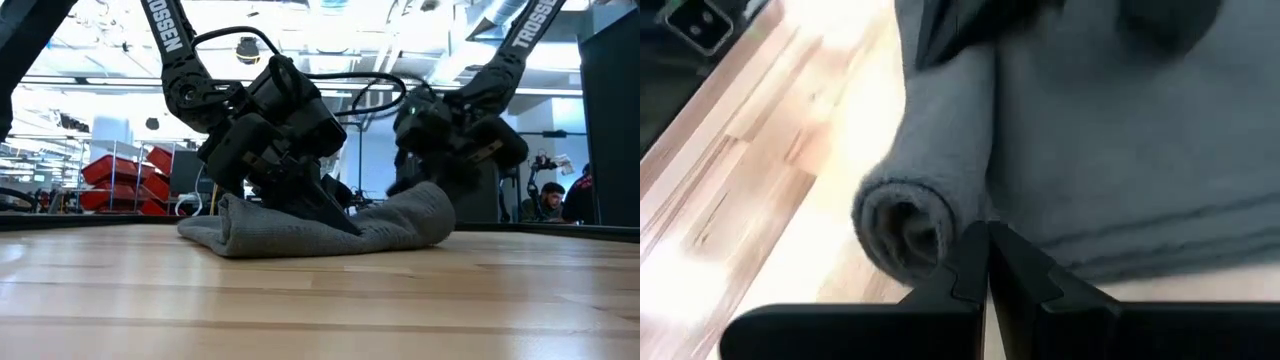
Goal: Roll towel
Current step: Roll the gray towel
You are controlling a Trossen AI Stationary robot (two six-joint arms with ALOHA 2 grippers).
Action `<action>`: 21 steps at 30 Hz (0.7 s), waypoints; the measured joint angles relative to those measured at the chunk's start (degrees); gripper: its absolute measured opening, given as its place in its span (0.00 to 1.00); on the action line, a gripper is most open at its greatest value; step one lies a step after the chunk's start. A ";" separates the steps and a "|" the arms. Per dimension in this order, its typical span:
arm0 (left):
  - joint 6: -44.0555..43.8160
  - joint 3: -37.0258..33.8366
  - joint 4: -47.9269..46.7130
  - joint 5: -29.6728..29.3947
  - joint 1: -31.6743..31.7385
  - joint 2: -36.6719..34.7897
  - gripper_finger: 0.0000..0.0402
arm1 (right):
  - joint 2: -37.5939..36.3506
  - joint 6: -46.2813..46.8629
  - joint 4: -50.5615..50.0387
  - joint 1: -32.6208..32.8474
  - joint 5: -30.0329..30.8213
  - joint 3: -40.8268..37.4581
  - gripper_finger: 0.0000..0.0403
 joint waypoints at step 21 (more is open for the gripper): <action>-0.58 0.00 0.01 0.05 -0.02 0.00 0.00 | 7.31 5.31 6.58 4.00 -4.58 0.07 0.00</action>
